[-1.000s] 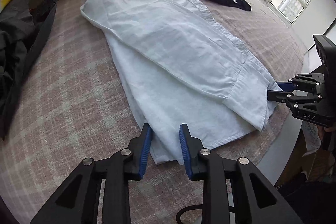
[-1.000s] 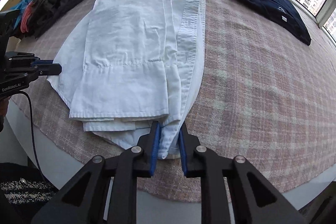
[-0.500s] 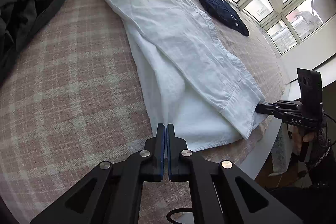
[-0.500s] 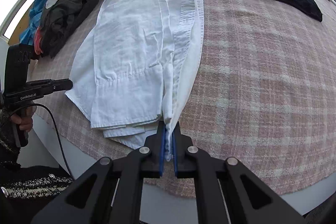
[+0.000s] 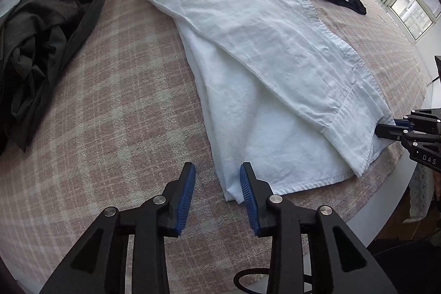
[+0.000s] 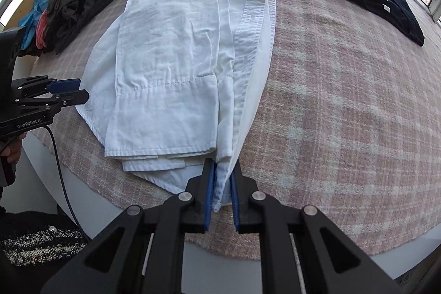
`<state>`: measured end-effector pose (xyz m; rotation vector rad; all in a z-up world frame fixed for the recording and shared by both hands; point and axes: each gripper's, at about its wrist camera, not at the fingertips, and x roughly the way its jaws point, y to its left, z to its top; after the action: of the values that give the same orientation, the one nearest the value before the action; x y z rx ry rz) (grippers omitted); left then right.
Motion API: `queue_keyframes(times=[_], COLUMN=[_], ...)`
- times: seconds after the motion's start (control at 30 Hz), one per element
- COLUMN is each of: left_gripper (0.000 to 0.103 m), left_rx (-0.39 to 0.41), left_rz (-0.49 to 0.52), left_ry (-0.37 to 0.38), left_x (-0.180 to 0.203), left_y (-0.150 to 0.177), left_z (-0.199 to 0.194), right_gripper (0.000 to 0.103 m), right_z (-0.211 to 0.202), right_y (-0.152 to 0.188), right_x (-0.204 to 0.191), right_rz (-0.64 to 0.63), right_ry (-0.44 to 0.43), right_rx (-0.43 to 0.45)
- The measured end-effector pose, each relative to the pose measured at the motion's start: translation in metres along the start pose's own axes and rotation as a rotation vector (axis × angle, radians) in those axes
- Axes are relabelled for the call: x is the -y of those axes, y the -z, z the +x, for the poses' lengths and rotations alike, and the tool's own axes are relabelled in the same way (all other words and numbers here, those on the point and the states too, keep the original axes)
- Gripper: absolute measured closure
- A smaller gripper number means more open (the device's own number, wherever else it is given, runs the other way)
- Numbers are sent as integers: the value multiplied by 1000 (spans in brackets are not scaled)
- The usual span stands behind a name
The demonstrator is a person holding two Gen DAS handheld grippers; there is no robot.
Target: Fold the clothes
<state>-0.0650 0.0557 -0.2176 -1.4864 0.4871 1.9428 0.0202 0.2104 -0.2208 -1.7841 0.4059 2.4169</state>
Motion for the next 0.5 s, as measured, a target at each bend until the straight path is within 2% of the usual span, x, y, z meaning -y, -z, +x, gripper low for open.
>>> queue_keyframes(times=[0.07,0.1,0.13,0.27,0.37,0.5], left_gripper=[70,78,97,99,101,101], left_rx=[-7,-12,-28,-69,-101,-86], left_rz=[37,55,74,127,70,-2], left_ry=[21,30,45,71,131,192], left_x=[4,7,9,11,0,-14], left_y=[-2,-4,-5,-10,-16,-14], left_z=[1,2,2,6,8,1], right_gripper=[90,89,89,91,94,97], right_z=[-3,-5,-6,-8,-16,-28], right_y=[3,5,7,12,25,23], right_x=[4,6,7,9,18,34], right_rz=[-15,-22,-28,-41,-19,71], right_ry=[7,10,9,-20,-80,-223], right_rx=[6,9,17,54,52,54])
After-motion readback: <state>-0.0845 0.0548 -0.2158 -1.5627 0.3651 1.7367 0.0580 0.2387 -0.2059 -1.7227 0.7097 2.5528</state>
